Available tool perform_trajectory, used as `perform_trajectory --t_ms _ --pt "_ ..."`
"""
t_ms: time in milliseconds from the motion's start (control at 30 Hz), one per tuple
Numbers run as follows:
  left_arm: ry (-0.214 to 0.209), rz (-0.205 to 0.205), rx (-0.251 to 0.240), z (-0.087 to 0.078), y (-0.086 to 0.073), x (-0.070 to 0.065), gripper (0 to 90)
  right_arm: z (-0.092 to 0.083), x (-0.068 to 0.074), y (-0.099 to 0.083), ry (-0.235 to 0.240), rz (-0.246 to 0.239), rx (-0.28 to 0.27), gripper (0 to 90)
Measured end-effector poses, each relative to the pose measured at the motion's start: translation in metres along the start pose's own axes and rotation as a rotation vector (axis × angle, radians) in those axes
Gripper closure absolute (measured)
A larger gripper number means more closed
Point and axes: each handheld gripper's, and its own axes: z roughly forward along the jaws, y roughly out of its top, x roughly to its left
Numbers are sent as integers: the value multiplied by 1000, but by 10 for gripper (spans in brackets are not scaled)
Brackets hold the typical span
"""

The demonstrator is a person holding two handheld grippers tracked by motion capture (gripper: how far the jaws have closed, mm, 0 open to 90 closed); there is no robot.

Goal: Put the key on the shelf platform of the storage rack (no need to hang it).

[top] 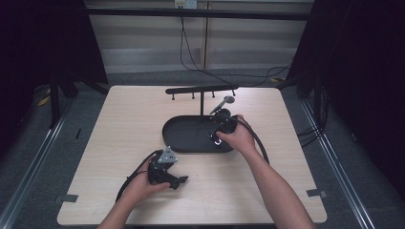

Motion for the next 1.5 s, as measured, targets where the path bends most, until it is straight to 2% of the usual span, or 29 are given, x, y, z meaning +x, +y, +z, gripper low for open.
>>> perform_trajectory --t_ms 100,433,700,1067,1500 --pt "0 -1 1 0 0 0 101 -2 -1 -2 19 4 16 449" --pt "-2 2 5 -2 -1 -1 101 -12 0 -5 43 16 -5 399" --pt "-2 1 6 -2 -1 -1 101 -21 1 -9 63 1 -5 369" --pt "-3 1 6 -2 -1 -1 100 -27 1 -17 64 -18 -7 359" --pt "-3 0 6 -2 -1 -1 101 -51 -3 -27 78 -25 -29 359"
